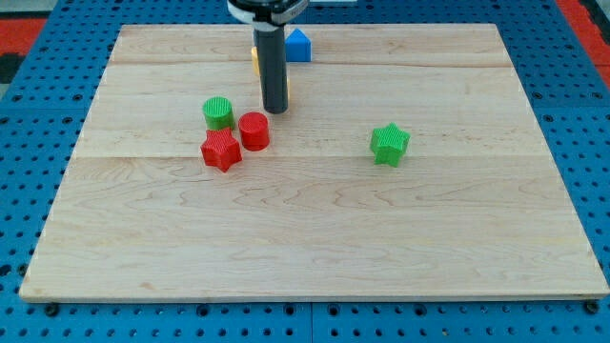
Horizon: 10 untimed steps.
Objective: Move the green circle into the red star
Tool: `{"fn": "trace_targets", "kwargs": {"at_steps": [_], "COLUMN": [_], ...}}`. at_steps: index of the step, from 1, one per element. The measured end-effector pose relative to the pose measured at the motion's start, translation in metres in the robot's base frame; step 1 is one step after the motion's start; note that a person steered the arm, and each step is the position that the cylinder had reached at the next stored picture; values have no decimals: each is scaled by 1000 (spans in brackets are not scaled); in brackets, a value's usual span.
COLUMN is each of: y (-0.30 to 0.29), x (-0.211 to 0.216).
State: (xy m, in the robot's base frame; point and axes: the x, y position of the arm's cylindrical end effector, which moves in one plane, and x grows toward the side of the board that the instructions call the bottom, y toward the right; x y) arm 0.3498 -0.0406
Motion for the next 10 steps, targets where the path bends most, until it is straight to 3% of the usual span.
{"fn": "trace_targets", "kwargs": {"at_steps": [2, 4, 6, 10], "y": [25, 25, 31, 13], "x": [-32, -38, 13, 18]}}
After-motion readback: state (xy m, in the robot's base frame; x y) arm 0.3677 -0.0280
